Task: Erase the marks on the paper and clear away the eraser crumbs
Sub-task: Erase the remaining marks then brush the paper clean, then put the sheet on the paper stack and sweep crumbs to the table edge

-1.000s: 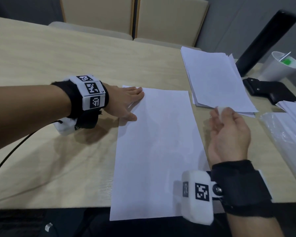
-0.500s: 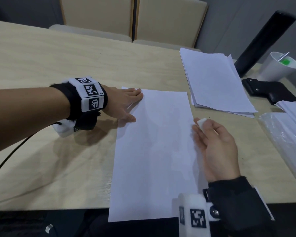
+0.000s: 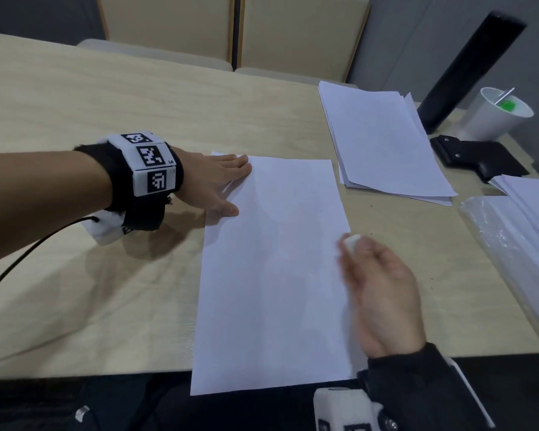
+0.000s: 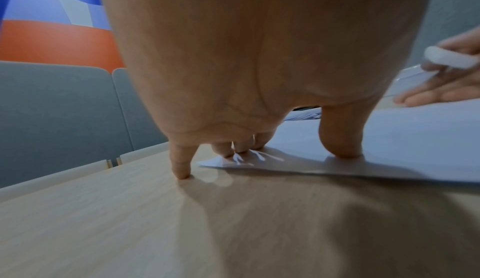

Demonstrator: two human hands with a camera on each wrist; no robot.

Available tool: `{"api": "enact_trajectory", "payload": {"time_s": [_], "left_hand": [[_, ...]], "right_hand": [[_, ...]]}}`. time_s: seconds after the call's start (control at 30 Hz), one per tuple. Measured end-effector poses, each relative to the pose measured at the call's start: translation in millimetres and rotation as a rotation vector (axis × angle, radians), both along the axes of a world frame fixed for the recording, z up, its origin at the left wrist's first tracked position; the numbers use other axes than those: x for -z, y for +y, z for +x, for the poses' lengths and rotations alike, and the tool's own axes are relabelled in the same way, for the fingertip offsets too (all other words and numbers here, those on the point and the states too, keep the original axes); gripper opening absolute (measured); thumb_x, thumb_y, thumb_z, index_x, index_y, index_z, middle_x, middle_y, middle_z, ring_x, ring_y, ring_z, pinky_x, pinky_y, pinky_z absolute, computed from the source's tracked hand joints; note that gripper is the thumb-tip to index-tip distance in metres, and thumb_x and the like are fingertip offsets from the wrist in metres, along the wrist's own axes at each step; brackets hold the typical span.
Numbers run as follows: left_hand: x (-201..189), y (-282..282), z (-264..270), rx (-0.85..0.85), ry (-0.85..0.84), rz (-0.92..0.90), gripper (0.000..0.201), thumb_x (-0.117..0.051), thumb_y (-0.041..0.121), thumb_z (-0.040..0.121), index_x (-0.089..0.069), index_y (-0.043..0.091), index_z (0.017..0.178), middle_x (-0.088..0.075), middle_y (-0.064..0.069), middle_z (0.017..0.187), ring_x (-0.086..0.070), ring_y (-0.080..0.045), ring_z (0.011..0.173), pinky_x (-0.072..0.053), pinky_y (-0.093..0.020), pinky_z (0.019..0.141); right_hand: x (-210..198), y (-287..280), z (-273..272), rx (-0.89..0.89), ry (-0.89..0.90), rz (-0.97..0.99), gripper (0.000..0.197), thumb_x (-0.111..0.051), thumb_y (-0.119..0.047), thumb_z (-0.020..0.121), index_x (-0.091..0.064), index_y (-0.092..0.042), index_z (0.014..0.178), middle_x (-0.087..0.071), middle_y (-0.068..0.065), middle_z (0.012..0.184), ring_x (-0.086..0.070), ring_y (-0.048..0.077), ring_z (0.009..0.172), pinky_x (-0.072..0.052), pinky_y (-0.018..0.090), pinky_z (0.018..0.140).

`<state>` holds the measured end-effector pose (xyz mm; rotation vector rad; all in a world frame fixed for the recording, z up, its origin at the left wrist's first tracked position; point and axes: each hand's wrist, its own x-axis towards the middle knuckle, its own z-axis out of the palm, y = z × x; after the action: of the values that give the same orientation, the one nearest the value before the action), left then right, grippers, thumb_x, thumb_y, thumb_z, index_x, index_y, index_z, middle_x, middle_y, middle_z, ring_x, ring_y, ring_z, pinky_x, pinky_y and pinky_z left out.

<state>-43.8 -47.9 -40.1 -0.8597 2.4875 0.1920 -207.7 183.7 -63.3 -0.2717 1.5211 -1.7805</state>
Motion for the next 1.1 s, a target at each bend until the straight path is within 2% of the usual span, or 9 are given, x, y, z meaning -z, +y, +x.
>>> {"api": "enact_trajectory", "payload": {"time_s": [0.1,0.2,0.33,0.47,0.57,0.67,0.87,0.97,1.1], "left_hand": [[-1,0,0,-0.005,0.001,0.012,0.094,-0.04,0.062,0.091,0.015,0.018,0.153,0.018,0.002,0.162,0.011,-0.011,0.15,-0.006,-0.039,0.122],[0,-2,0,-0.004,0.004,0.021,0.094,-0.041,0.062,0.091,0.015,0.019,0.153,0.019,0.005,0.162,0.012,-0.01,0.149,-0.005,-0.038,0.122],[-1,-5,0,-0.013,0.017,0.026,0.094,-0.045,0.06,0.09,0.011,0.019,0.154,0.016,0.006,0.162,0.01,-0.009,0.149,-0.002,-0.034,0.122],[-7,-4,0,-0.039,0.002,0.017,0.094,-0.051,0.057,0.089,0.007,0.021,0.155,0.012,0.008,0.163,0.003,-0.01,0.15,-0.008,-0.034,0.121],[-15,5,-4,0.01,0.011,-0.056,0.085,-0.053,0.052,0.091,-0.008,0.021,0.155,-0.003,0.005,0.164,-0.013,-0.014,0.148,-0.02,-0.037,0.118],[-21,26,-11,0.156,0.127,-0.188,0.072,-0.052,0.044,0.093,-0.018,0.023,0.153,-0.016,0.002,0.162,-0.019,-0.015,0.147,-0.022,-0.035,0.117],[-32,108,-44,0.242,0.53,0.167,0.054,-0.049,0.055,0.092,-0.041,0.031,0.14,-0.052,0.011,0.137,-0.049,-0.012,0.122,-0.036,-0.032,0.104],[-30,123,-58,0.307,0.612,0.126,0.041,-0.05,0.052,0.094,-0.053,0.025,0.124,-0.064,0.01,0.114,-0.057,-0.013,0.102,-0.041,-0.035,0.093],[-29,118,-55,0.269,0.634,0.151,0.031,-0.053,0.042,0.095,-0.061,0.022,0.116,-0.068,0.01,0.106,-0.06,-0.014,0.096,-0.043,-0.032,0.089]], "right_hand": [[-8,10,-19,0.161,0.217,-0.024,0.011,-0.052,-0.018,0.1,-0.062,-0.017,0.096,-0.076,-0.014,0.097,-0.067,0.009,0.1,-0.052,0.021,0.09],[-19,26,-31,0.125,0.215,-0.073,0.013,-0.049,-0.021,0.1,-0.06,-0.016,0.095,-0.072,0.001,0.118,-0.069,0.012,0.103,-0.054,0.028,0.094],[-25,41,-46,0.093,0.142,-0.082,0.016,-0.047,-0.022,0.101,-0.059,-0.017,0.092,-0.077,0.0,0.085,-0.07,0.011,0.071,-0.057,0.021,0.063],[-26,52,-57,0.094,-0.01,0.033,0.019,-0.049,-0.024,0.099,-0.057,-0.017,0.084,-0.051,-0.004,0.054,-0.039,0.007,0.039,-0.032,0.019,0.037],[-22,51,-55,0.006,-0.056,0.066,0.018,-0.048,-0.02,0.099,-0.056,-0.015,0.084,-0.035,-0.004,0.053,-0.026,0.007,0.038,-0.02,0.021,0.036],[-17,44,-43,-0.096,0.001,0.066,0.018,-0.044,-0.012,0.101,-0.061,-0.011,0.096,-0.051,0.002,0.06,-0.038,0.012,0.046,-0.03,0.022,0.04],[-15,26,-19,-0.364,0.192,0.049,0.015,-0.051,-0.016,0.097,-0.057,-0.006,0.106,-0.061,0.006,0.063,-0.044,0.015,0.051,-0.035,0.023,0.046],[-13,18,-15,-0.376,0.237,0.032,0.02,-0.055,-0.024,0.09,-0.058,-0.007,0.099,-0.055,0.004,0.054,-0.043,0.012,0.045,-0.035,0.018,0.041],[-7,14,-11,-0.429,0.213,0.017,0.02,-0.055,-0.019,0.092,-0.052,-0.002,0.104,-0.056,0.009,0.05,-0.043,0.016,0.038,-0.032,0.02,0.037]]}}
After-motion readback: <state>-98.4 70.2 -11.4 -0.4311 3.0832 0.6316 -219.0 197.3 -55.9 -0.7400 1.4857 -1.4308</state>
